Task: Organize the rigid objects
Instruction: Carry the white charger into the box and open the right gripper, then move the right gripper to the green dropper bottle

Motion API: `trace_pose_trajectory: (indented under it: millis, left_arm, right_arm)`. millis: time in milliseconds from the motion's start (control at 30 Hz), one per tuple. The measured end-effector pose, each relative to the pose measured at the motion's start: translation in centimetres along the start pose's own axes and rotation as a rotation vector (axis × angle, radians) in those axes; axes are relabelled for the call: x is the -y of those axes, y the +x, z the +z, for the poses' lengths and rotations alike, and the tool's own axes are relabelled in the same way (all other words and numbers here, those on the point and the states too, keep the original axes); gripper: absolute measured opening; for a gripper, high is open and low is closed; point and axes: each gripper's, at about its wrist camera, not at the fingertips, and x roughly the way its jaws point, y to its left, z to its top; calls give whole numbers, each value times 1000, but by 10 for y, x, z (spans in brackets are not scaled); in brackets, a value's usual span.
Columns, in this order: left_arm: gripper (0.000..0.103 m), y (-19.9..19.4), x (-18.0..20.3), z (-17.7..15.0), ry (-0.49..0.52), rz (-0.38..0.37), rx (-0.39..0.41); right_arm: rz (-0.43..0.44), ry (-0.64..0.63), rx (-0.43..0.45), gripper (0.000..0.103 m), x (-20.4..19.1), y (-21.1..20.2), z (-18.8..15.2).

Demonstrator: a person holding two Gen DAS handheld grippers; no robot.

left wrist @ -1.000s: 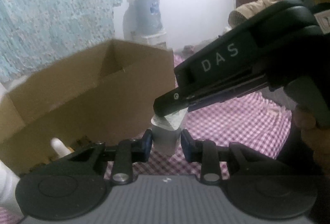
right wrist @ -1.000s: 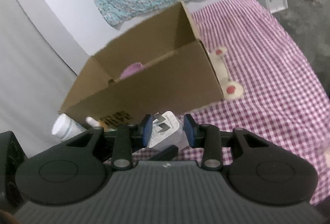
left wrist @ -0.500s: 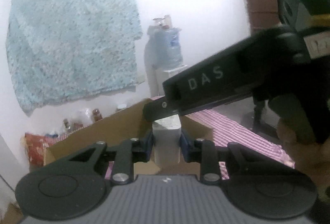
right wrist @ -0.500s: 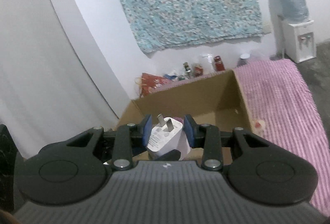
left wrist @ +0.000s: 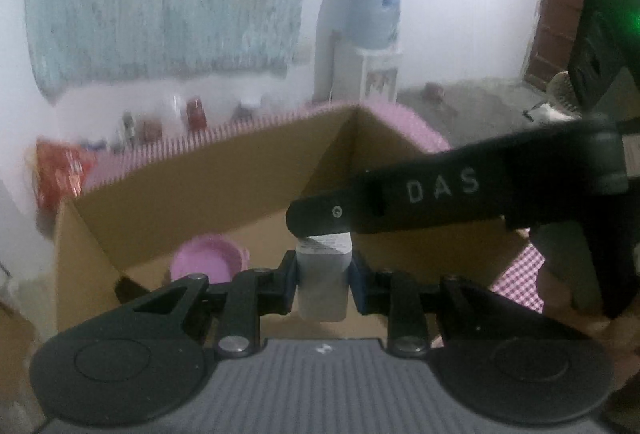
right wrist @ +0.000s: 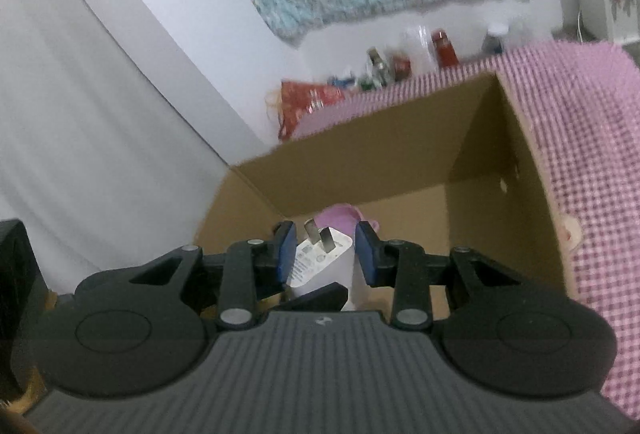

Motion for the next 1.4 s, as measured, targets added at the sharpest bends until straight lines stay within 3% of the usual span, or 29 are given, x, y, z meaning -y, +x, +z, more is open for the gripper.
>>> trace_pose_trajectory:
  millis: [267, 500, 633, 767, 1033, 1233, 1400]
  left_arm:
    - [28, 24, -18, -10, -25, 13, -121]
    - [29, 22, -20, -8, -26, -12, -114]
    - [40, 15, -20, -6, -39, -14, -83]
    - [54, -8, -22, -2, -58, -12, -16]
    - [71, -71, -27, -8, -80, -29, 119]
    - [75, -108, -27, -38, -73, -37, 160]
    - [75, -124, -18, -74, -7, -5, 176]
  right_arm:
    - [-5, 32, -95, 32, 12, 41, -10]
    - [-18, -7, -102, 33, 7, 43, -16]
    - [-29, -20, -80, 33, 2, 36, -12]
    - [-38, -32, -29, 33, -4, 9, -11]
    - [-11, 12, 138, 36, -16, -79, -27]
    - [3, 33, 249, 41, -26, -144, -55]
    - [-1, 36, 227, 41, -31, -156, -85]
